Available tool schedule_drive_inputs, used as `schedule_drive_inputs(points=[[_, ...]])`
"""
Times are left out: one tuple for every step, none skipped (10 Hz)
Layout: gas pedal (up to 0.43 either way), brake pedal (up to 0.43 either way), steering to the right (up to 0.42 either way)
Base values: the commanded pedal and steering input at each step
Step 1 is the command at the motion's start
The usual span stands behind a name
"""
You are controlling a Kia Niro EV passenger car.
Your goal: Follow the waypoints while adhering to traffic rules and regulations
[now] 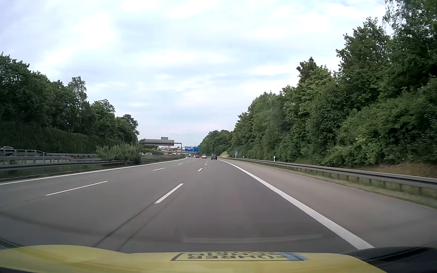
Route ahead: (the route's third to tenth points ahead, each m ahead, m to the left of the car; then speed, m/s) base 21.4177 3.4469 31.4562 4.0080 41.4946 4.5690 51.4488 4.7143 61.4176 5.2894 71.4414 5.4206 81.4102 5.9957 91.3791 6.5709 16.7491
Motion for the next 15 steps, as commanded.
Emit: schedule_drive_inputs(points=[[0.13, 0.0, -0.002], [0.13, 0.0, -0.002], [0.13, 0.0, -0.003], [0.13, 0.0, -0.004], [0.13, 0.0, -0.004], [0.13, 0.0, -0.004], [0.13, 0.0, -0.004], [0.13, 0.0, -0.004], [0.13, 0.0, -0.004], [0.13, 0.0, -0.004], [0.13, 0.0, -0.004], [0.13, 0.0, -0.004], [0.13, 0.0, -0.004], [0.13, 0.0, -0.004], [0.13, 0.0, -0.004]])
